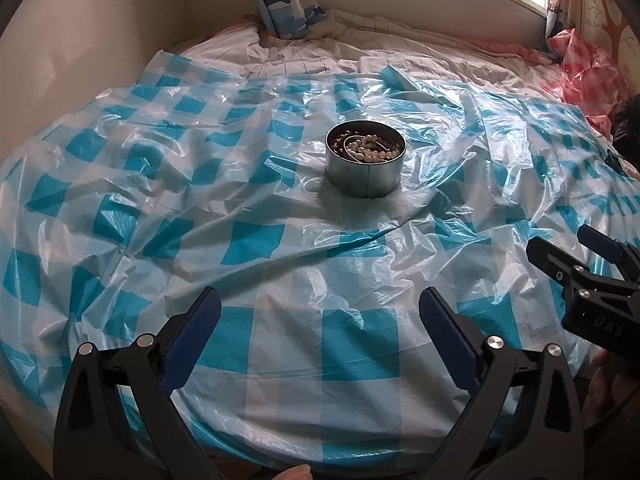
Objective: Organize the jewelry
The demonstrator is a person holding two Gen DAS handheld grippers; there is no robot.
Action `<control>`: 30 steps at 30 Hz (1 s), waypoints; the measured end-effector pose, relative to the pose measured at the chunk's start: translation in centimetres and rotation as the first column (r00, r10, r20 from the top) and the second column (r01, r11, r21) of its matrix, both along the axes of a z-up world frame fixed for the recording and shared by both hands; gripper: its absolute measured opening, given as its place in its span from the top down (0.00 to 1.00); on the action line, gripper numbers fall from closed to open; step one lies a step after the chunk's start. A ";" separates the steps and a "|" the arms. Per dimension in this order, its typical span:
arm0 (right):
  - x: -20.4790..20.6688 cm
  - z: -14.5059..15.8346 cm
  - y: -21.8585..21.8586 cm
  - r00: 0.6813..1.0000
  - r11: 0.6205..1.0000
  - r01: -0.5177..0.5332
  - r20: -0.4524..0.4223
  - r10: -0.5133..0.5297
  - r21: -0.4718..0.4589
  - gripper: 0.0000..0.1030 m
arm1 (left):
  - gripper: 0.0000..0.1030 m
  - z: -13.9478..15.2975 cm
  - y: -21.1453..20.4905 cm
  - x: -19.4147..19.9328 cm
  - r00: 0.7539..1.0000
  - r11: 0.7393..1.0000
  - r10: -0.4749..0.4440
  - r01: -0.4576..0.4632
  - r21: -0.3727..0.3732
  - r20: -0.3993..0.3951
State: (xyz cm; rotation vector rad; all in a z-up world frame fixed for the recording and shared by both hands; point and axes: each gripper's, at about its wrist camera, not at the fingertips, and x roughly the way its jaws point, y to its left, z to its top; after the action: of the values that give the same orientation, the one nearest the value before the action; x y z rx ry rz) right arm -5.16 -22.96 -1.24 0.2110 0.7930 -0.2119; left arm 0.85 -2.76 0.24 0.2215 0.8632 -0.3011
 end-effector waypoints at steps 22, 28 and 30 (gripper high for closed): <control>0.0 0.0 0.2 1.000 1.000 0.002 -0.002 -0.002 -0.002 0.08 | 0.07 0.2 -0.2 -1.3 1.000 1.000 -0.012 0.012 0.015 0.016; 0.1 0.0 0.2 1.000 1.000 0.003 -0.002 -0.003 0.000 0.08 | 0.07 0.0 -0.1 -1.1 1.000 1.000 -0.010 0.010 0.025 0.006; 0.0 0.0 0.2 1.000 1.000 0.002 -0.002 -0.002 -0.002 0.08 | 0.07 -0.1 -0.1 -1.0 1.000 1.000 -0.009 0.009 0.030 0.002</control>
State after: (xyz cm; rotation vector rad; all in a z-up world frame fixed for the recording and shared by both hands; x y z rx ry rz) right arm -5.11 -22.72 -1.22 0.2094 0.7947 -0.2146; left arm -0.12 -2.86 0.15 0.2535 0.8656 -0.2968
